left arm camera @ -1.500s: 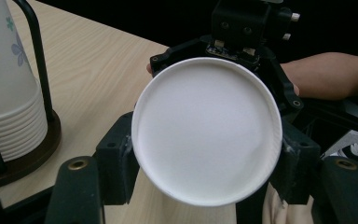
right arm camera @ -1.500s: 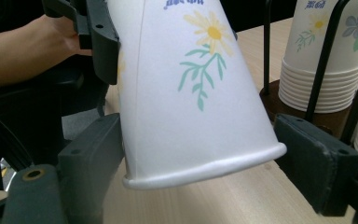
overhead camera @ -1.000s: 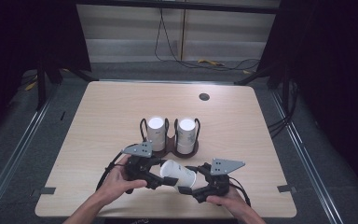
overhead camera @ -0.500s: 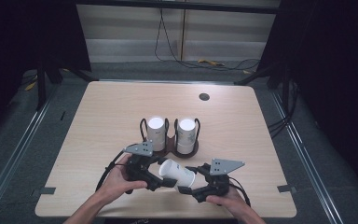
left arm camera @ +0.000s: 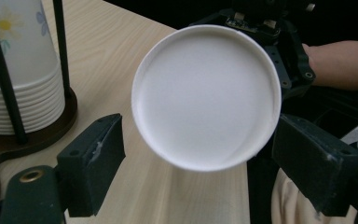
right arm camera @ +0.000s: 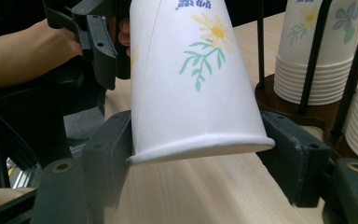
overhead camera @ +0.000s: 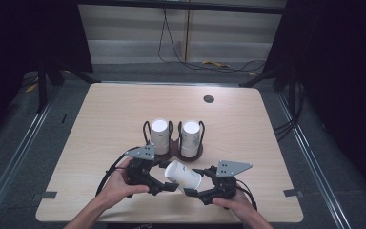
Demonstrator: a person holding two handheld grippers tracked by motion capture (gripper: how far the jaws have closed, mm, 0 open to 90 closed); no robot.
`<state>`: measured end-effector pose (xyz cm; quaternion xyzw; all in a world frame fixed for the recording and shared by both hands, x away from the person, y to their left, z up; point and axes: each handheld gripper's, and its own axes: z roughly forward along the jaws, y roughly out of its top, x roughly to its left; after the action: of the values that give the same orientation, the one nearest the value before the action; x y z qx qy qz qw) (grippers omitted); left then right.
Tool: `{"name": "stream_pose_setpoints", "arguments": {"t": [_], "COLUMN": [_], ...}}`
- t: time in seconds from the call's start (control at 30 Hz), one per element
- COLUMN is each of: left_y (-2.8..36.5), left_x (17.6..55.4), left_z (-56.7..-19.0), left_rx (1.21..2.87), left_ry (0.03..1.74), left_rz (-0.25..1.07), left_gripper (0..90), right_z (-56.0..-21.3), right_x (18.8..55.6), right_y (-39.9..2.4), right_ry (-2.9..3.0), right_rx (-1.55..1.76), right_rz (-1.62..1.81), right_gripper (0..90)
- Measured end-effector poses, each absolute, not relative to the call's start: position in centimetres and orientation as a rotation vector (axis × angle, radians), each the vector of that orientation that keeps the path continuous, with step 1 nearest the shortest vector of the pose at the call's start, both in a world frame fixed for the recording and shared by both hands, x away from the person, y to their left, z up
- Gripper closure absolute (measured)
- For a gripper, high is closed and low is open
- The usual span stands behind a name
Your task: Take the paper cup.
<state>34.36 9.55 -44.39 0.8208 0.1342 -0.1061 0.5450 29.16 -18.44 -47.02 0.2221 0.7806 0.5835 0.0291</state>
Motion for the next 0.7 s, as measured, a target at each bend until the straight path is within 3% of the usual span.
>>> {"name": "stream_pose_setpoints", "arguments": {"t": [0.7], "left_y": [10.1], "left_x": [34.6], "left_z": [-44.5], "left_rx": [2.04], "left_ry": [0.285], "left_rz": [-0.132], "left_gripper": [16.1], "right_z": [-45.2], "right_x": [30.1], "right_y": [-19.0], "right_ry": [2.537], "right_rx": [0.669], "right_rz": [1.615], "right_gripper": [30.1]}}
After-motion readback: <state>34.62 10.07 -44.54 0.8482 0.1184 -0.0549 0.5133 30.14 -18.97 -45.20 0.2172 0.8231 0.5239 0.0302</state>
